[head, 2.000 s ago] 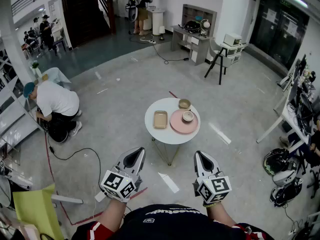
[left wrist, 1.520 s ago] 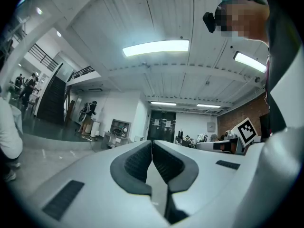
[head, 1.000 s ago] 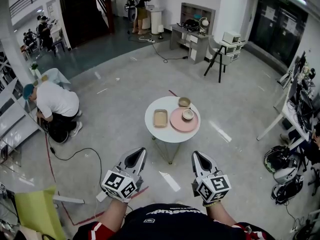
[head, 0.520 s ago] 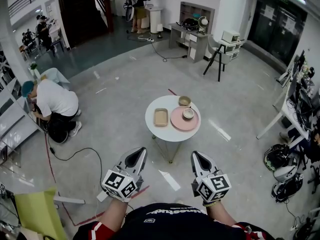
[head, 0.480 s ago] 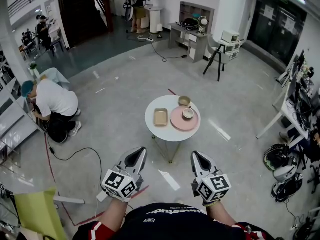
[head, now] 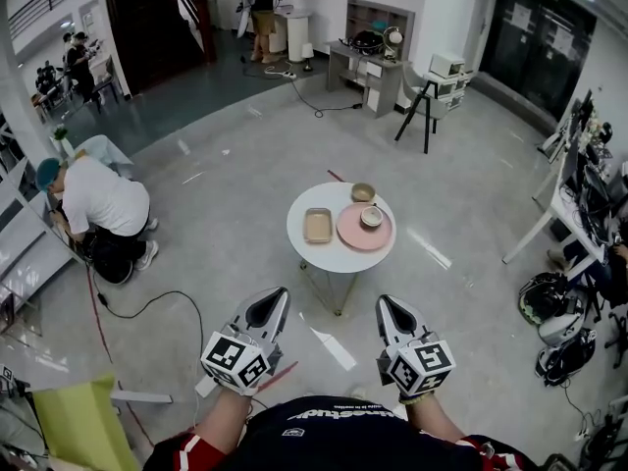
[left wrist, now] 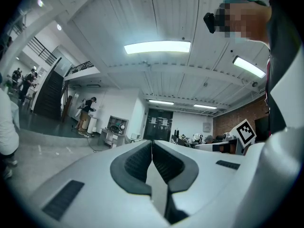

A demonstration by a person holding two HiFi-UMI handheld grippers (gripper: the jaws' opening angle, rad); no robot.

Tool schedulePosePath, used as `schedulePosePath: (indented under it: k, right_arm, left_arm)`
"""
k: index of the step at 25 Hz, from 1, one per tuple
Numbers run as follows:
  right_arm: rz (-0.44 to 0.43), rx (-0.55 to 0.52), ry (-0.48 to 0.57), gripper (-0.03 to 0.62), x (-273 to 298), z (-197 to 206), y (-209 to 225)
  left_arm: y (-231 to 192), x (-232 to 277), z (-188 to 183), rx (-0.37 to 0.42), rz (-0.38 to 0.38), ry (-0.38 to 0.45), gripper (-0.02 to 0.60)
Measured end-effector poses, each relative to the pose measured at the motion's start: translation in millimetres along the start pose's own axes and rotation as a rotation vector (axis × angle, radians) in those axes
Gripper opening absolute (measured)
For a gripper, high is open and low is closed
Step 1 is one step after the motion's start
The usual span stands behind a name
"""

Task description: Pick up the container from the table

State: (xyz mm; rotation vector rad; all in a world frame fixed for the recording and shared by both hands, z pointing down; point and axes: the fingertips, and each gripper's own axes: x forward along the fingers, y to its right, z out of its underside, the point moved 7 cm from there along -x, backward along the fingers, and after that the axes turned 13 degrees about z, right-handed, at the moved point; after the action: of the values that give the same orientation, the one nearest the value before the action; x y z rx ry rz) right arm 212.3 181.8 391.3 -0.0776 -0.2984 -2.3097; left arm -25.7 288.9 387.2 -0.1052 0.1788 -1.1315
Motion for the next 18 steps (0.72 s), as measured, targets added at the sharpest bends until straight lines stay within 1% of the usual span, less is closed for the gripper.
schedulePosePath:
  k: [8, 14, 18]
  right_arm:
    - [0.028, -0.012, -0.010, 0.015, -7, 15, -32]
    - [0.047, -0.029, -0.018, 0.015, -12, 22, -45]
    - [0.053, -0.039, -0.031, 0.015, -14, 27, -46]
  left_arm:
    - [-11, -29, 6, -0.012, 0.024, -0.011, 0.025]
    - [-18, -41, 15, -0.036, 0.036, -0.009, 0.025]
    - [-18, -43, 20, -0.047, 0.044, -0.005, 0.025]
